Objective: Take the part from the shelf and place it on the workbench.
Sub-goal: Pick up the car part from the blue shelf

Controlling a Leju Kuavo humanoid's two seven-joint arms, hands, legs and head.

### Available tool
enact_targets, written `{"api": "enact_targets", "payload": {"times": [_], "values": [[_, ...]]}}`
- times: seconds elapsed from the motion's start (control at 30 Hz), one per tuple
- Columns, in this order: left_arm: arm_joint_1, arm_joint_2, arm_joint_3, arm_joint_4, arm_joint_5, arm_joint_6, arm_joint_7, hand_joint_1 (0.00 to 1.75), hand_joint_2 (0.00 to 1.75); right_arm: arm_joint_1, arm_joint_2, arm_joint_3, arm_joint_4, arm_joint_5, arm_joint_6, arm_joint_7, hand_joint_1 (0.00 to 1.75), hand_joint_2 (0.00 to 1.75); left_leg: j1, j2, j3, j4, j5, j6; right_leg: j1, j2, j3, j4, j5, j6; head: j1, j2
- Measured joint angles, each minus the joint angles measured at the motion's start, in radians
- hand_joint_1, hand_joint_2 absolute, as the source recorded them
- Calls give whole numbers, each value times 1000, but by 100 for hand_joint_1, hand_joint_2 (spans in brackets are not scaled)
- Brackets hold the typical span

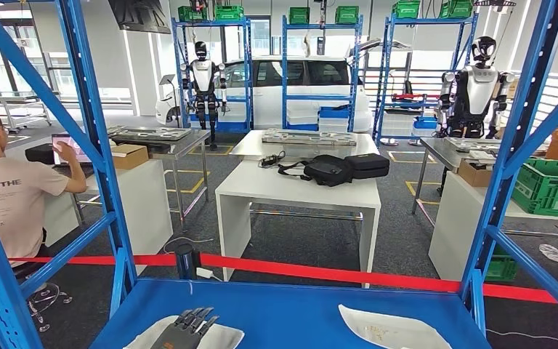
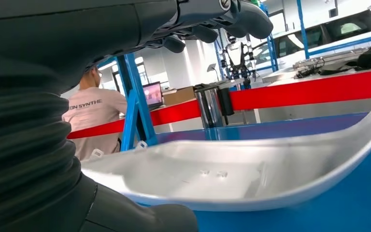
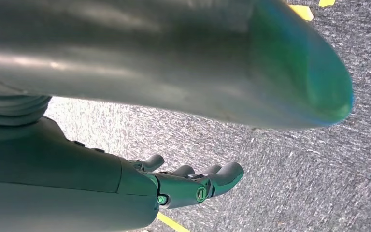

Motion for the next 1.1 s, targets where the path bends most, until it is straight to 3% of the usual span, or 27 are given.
{"api": "enact_targets", "payload": {"times": [0.2,1.1], "values": [[0,-4,-17,1,-22,-27,9,0,175,1,0,0,0,-1,-1,-4,0,0,0,0,0,0,0,0,0,0,0,0,0,0,0,0],[29,-5,-61,32,-50,-60,240,0,175,11,0,0,0,0,-8,-11,0,0,0,0,0,0,0,0,0,0,0,0,0,0,0,0]]}}
